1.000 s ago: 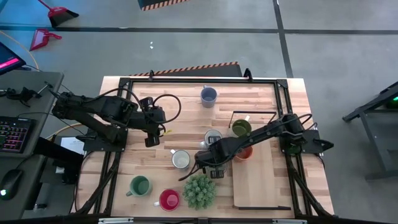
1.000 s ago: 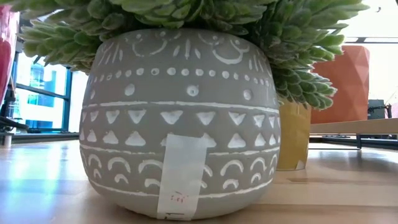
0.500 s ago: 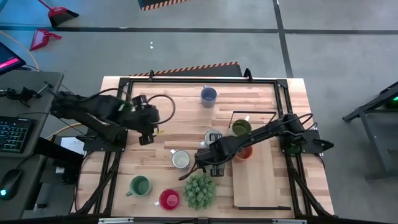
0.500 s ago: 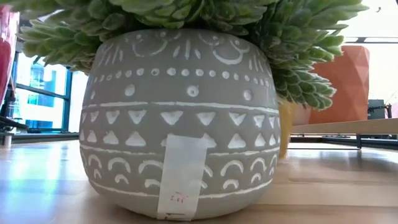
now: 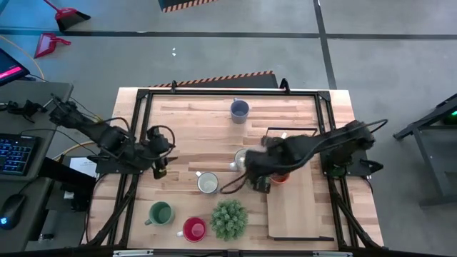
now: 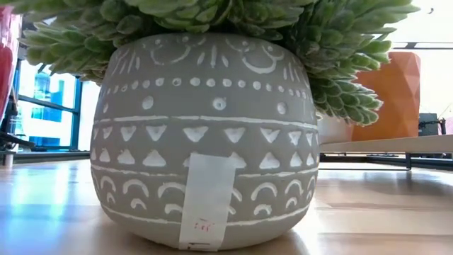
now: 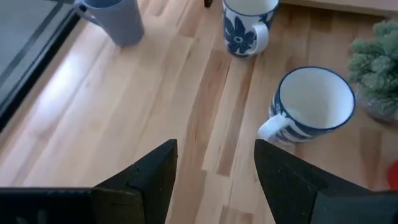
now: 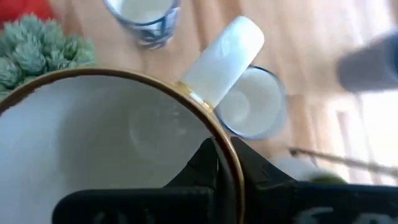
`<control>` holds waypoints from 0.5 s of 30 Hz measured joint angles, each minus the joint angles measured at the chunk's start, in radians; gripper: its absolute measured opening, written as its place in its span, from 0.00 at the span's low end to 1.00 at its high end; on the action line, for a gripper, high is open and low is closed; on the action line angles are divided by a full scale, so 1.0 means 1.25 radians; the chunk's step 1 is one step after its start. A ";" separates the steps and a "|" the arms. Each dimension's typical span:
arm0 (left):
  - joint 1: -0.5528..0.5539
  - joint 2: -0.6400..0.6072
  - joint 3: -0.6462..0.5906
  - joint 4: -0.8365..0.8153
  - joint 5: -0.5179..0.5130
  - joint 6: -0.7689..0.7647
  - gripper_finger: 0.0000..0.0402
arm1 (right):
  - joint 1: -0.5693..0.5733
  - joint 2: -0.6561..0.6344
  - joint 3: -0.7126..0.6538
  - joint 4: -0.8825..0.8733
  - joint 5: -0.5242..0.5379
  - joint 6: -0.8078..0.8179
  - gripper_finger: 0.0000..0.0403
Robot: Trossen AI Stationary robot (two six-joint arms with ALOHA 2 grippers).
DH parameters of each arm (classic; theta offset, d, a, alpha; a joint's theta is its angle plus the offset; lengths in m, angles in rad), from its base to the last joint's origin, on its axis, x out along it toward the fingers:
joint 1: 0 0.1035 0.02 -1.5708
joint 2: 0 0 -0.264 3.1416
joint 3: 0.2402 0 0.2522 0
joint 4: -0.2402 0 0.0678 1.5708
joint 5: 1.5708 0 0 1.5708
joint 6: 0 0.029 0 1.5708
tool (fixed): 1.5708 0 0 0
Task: Place coffee mugs
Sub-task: Put the yellow mug on the shelf
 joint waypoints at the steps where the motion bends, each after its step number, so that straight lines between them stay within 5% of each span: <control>1: 0.000 0.000 -0.018 0.028 -0.001 0.000 0.50 | 0.004 -0.023 0.002 -0.016 0.012 0.024 0.00; 8: 0.008 0.006 -0.107 0.238 -0.014 0.083 0.50 | 0.058 -0.167 0.004 -0.139 0.123 0.249 0.00; 15: 0.037 0.019 -0.120 0.358 -0.017 0.130 0.50 | 0.097 -0.209 -0.009 -0.182 0.135 0.473 0.00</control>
